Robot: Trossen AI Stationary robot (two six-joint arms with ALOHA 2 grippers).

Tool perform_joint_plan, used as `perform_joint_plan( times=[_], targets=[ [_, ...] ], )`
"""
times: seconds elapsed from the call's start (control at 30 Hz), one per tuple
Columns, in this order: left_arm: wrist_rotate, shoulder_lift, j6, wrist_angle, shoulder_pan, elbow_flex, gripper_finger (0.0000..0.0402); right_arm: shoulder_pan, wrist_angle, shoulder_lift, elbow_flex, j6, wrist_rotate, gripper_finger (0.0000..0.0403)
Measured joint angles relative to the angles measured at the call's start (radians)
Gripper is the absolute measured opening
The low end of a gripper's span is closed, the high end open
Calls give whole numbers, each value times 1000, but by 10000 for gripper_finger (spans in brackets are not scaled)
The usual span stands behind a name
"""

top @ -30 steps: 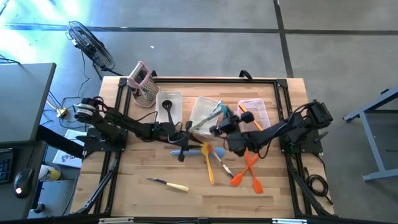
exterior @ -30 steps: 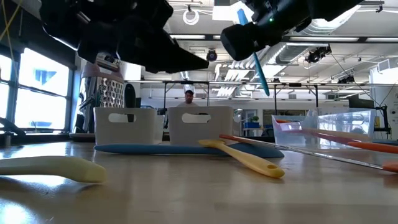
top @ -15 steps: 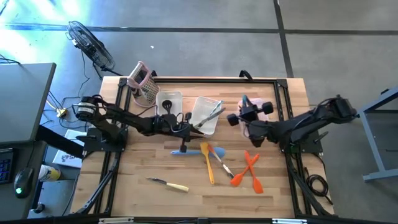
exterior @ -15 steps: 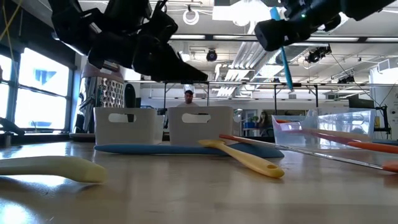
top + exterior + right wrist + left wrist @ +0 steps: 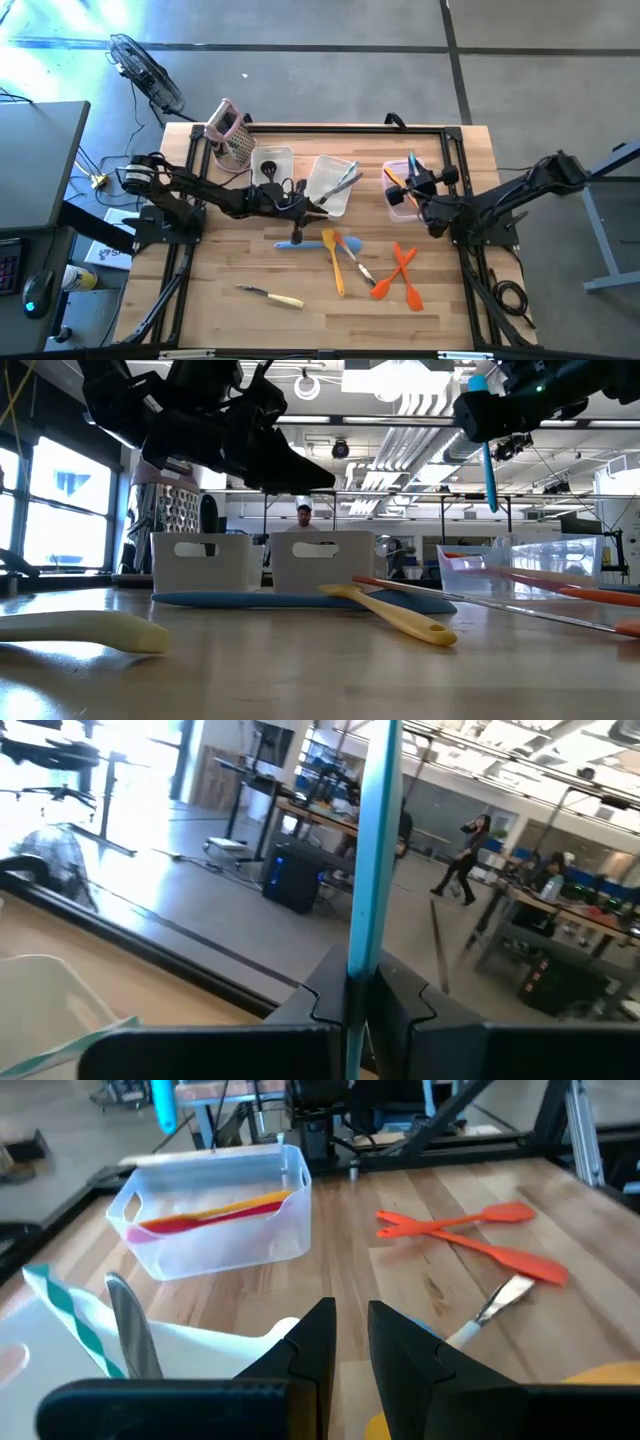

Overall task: Pick & Place Kitchen Items
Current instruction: Put the blue spatula into the transparent bin

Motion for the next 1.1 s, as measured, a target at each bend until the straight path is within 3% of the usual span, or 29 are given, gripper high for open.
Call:
perform_joint_plan(
  times=[0.57,0.8,1.1],
  targets=[
    [-45,0,-382,15,-7,0,57,126,2,-102,-131,-1,0,9],
    [-63,0,-406,15,-39,0,57,193,2,-118,-165,85,-2,9],
    [-70,0,-414,5,-107,0,57,198,-1,-110,-192,174,-1,9]
  ],
)
